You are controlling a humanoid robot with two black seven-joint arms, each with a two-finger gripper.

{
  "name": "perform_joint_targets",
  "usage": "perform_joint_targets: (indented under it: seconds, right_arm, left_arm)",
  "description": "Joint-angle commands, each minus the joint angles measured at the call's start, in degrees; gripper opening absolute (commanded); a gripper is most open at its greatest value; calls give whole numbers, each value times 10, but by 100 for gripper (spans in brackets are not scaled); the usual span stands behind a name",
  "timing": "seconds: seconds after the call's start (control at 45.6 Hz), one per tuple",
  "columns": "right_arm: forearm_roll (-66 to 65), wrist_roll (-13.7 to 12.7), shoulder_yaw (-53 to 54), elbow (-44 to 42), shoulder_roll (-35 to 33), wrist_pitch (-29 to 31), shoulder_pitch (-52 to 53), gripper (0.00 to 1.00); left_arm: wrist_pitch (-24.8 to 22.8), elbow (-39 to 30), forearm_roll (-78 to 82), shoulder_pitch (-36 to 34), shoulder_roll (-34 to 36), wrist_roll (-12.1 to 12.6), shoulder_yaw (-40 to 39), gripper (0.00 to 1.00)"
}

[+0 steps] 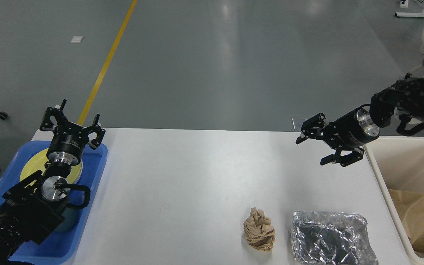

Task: Tidy desktop
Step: 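Lower the right gripper to the edge of the foil tray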

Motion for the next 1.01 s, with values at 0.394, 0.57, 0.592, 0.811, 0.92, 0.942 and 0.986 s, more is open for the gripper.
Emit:
perform_joint_targets:
  seconds: [0.394, 0.57, 0.592, 0.811, 0.92, 0.942, 0.986]
  right_arm:
    - [10, -1, 38, -31, 12, -97, -74, 100]
    - [20, -2, 34, -29, -19, -133, -114, 100]
    - [20, -2, 34, -29, -24, -137, -118, 100]
    - [13, -3, 27, -25, -79, -147, -133, 100]
    - [-26, -3, 7, -9, -97, -141, -125, 100]
    - [-36, -3, 4, -5, -99, -140, -123, 100]
    - [-58, -3, -2, 3, -101, -137, -121, 100]
  left_arm:
    - [0, 0, 0, 0, 0, 0, 0, 97]
    - [0, 0, 0, 0, 0, 0, 0, 97]
    - [0, 0, 0, 0, 0, 0, 0, 97]
    - [0, 0, 0, 0, 0, 0, 0, 97]
    - [0, 0, 0, 0, 0, 0, 0, 97]
    - [0, 0, 0, 0, 0, 0, 0, 97]
    - [0, 0, 0, 0, 0, 0, 0, 97]
